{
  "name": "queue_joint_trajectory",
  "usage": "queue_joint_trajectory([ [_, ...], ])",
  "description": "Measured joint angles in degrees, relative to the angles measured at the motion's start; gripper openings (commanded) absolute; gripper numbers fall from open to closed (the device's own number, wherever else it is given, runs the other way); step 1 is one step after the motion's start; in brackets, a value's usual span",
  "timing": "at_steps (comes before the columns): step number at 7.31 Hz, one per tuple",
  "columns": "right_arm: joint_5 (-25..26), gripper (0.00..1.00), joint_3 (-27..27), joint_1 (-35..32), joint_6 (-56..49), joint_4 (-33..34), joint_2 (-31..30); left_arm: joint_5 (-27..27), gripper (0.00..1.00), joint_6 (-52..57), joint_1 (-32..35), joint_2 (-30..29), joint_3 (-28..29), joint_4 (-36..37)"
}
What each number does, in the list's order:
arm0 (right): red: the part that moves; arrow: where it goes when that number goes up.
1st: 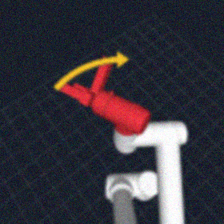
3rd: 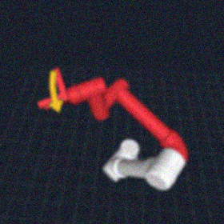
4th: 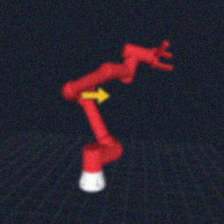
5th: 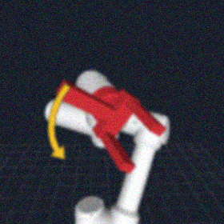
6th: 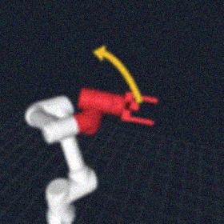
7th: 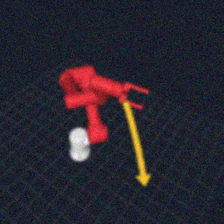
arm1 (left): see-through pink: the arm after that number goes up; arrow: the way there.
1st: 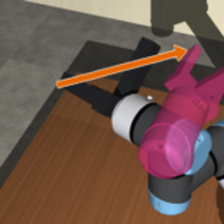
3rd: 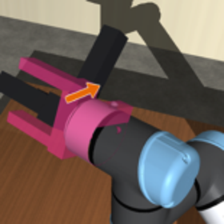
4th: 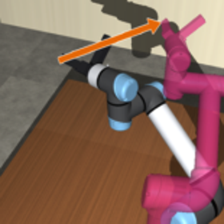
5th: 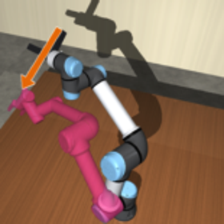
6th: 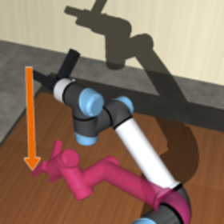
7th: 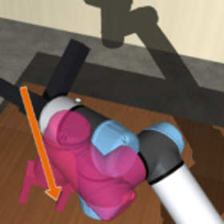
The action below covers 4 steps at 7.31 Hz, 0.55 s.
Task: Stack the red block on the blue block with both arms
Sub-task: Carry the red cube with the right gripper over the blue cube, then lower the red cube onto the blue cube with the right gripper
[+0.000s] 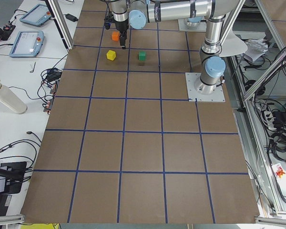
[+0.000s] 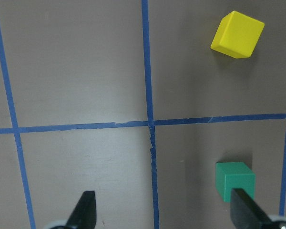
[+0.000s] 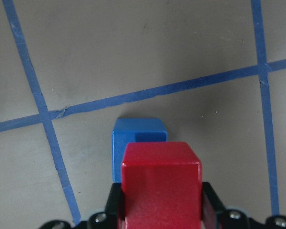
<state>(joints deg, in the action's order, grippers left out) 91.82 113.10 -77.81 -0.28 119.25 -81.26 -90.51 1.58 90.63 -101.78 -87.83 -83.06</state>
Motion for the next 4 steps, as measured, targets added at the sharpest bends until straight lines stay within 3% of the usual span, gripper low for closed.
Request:
queue_joint_trajectory([
  [4, -0.5, 0.01, -0.6, -0.1, 0.7, 0.4, 1.4, 0.1, 1.0, 0.1, 0.0, 0.0, 0.2, 0.0],
])
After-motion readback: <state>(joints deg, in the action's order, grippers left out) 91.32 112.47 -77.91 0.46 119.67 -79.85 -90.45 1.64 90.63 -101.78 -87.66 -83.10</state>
